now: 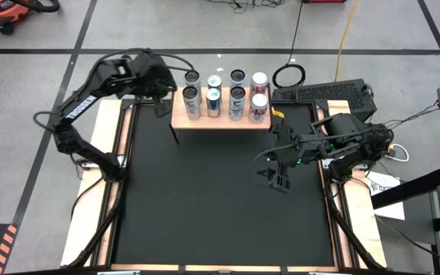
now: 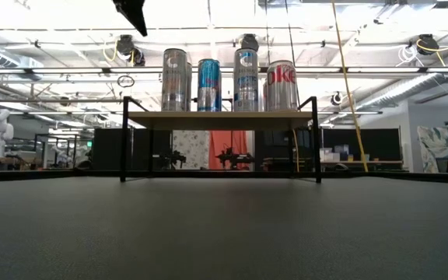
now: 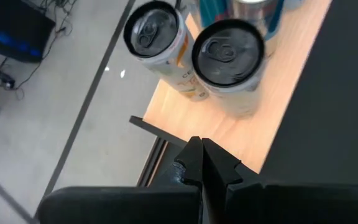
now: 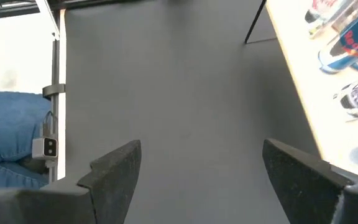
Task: Place canned beverage on shelf
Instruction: Return to home position
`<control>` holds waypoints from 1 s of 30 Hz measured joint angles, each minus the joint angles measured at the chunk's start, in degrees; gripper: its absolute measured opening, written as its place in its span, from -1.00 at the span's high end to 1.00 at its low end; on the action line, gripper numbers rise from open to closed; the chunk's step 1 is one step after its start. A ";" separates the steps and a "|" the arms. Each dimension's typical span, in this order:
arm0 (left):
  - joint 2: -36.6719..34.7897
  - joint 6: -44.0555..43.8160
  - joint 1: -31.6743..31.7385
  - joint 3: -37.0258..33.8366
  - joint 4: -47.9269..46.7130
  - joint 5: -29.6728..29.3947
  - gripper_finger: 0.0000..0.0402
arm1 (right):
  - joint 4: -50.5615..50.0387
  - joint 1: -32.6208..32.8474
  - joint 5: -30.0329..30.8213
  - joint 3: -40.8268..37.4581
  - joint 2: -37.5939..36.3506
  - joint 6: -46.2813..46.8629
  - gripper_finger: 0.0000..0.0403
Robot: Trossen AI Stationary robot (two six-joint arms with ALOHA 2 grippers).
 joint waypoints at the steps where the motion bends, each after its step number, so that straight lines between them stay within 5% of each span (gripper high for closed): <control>1: -0.80 -0.02 0.00 0.00 -0.02 0.58 1.00 | -0.01 0.00 0.00 0.00 -0.38 -0.68 -0.58; 17: -14.69 -6.44 -3.83 0.00 -1.80 5.35 1.00 | 6.51 3.27 -0.25 0.07 -17.27 -9.15 -0.58; 23: -20.11 -6.77 -4.86 0.00 -1.42 11.28 1.00 | 7.32 6.85 -0.20 0.04 -20.78 -10.57 -0.58; 30: -25.87 -7.58 -5.31 -1.56 -0.68 11.52 1.00 | 9.86 9.31 -0.22 0.04 -22.53 -15.18 -0.58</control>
